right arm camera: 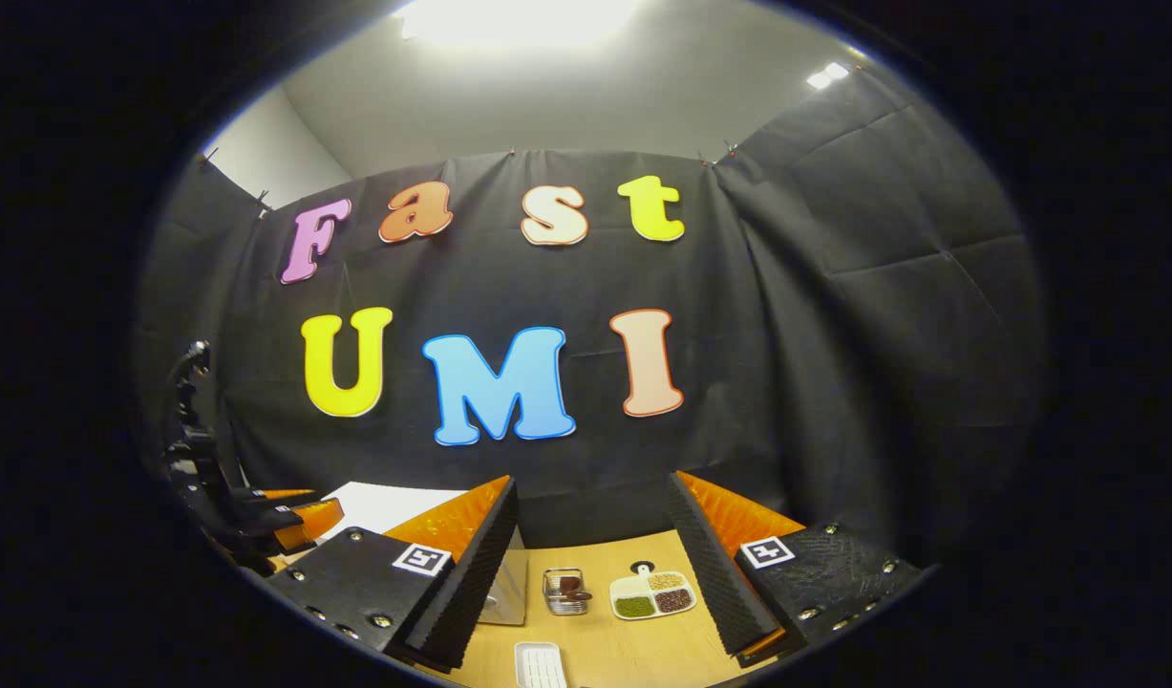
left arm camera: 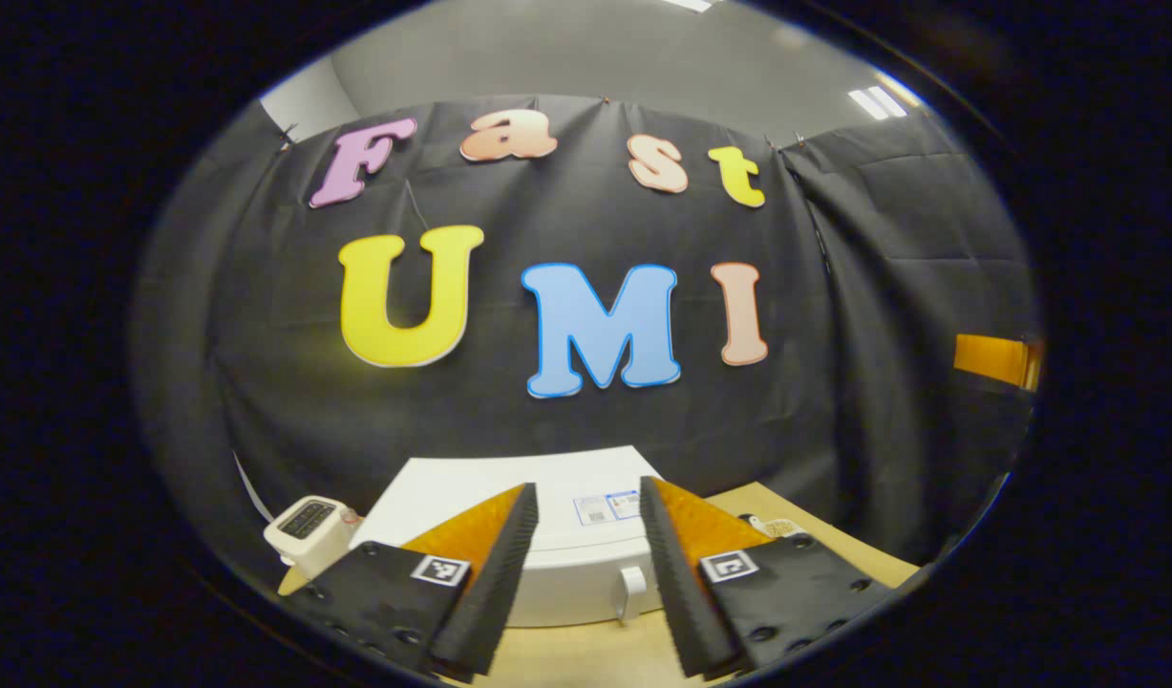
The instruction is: Open the microwave oven with the left hand, put the food in, and close the microwave oven.
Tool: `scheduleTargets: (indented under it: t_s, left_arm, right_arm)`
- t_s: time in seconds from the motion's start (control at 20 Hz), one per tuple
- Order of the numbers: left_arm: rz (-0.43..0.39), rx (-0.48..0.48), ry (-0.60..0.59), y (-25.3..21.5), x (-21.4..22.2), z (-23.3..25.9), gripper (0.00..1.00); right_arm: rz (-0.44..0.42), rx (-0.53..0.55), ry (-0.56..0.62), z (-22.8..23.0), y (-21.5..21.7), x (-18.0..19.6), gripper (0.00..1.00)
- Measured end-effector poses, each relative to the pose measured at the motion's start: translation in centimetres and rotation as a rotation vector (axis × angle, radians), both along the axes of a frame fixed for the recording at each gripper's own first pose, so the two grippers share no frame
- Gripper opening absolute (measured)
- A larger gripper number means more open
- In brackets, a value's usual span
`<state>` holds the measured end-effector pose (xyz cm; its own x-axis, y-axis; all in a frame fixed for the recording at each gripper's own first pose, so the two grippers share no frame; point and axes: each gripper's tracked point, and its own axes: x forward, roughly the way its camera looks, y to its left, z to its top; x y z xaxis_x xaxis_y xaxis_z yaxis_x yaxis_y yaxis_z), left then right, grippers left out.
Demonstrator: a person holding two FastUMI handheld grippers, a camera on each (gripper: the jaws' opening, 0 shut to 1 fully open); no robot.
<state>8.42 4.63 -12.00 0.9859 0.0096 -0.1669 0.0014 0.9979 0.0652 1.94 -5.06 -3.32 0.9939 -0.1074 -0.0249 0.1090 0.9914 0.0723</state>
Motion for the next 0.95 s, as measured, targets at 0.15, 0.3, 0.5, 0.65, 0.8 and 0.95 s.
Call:
scheduleTargets:
  t_s: [0.15, 0.3, 0.5, 0.65, 0.8, 0.95]
  left_arm:
    - [0.023, -0.041, -0.108, 1.1, -4.2, 6.9, 0.95]
    - [0.032, -0.064, -0.155, 2.5, -7.3, 10.9, 0.94]
    - [0.021, -0.044, -0.187, 3.9, -9.2, 12.4, 0.94]
    - [0.01, -0.049, -0.177, 5.1, -10.3, 12.2, 0.94]
    - [-0.005, -0.073, -0.182, 6.3, -10.7, 12.3, 0.94]
    - [-0.011, -0.079, -0.177, 7.4, -10.9, 11.9, 0.95]
  right_arm:
    - [0.028, -0.032, 0.0, 1.6, 1.5, 0.2, 0.94]
    - [0.047, -0.027, 0.004, 2.9, 3.1, 0.0, 0.94]
    - [0.045, -0.023, 0.0, 3.7, 5.1, -0.5, 0.94]
    - [0.042, -0.029, -0.012, 4.1, 6.7, -1.3, 0.94]
    - [0.029, -0.048, 0.0, 3.9, 7.6, -2.0, 0.94]
    - [0.019, -0.057, 0.008, 3.8, 8.5, -2.6, 0.94]
